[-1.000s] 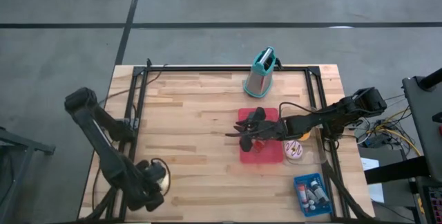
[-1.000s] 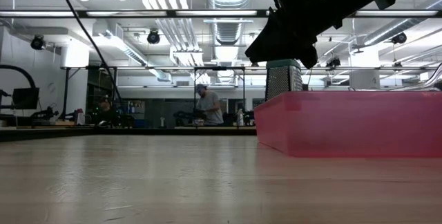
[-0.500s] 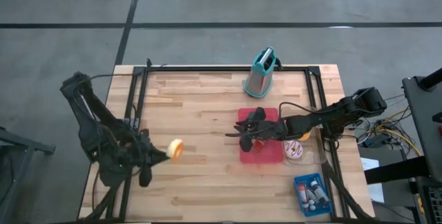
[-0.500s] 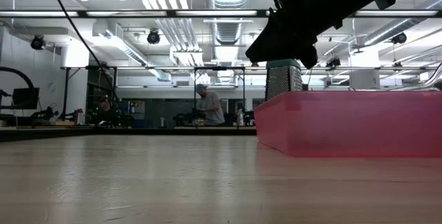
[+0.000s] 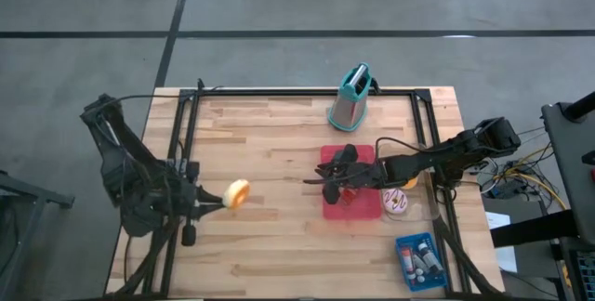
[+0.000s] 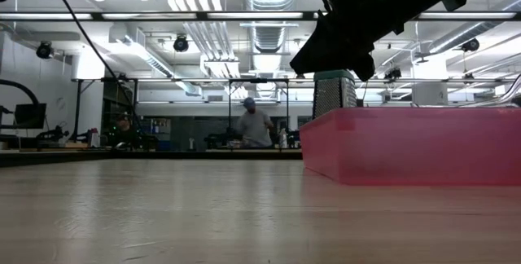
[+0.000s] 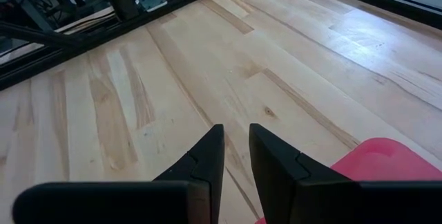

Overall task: Pick & Place Food Item
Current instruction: Put the white donut into the transparent bin

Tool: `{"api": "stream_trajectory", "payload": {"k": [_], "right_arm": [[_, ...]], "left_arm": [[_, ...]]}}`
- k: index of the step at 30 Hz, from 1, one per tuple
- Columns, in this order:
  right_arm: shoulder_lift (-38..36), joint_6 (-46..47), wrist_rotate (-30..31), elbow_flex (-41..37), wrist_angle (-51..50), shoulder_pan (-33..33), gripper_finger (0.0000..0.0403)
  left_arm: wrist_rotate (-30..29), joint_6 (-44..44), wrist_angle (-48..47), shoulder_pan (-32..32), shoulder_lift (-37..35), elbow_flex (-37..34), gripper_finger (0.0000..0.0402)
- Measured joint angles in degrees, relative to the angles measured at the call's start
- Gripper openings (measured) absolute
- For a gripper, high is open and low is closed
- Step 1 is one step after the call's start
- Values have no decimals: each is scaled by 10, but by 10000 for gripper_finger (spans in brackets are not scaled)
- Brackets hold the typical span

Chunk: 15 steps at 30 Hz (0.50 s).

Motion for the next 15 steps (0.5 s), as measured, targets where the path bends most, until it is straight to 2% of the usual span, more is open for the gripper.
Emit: {"api": "stream_trajectory", "payload": {"k": [4,7,11,15], "right_arm": [[0,8,0,0,1,0,63],[0,26,0,0,1,0,64],[0,50,0,0,1,0,69],[0,87,0,0,0,1,74]], "left_arm": [[73,74,42,22,1,-6,25],[153,155,119,56,2,-30,25],[278,259,240,124,2,-83,25],[338,286,294,204,-1,-125,25]]}}
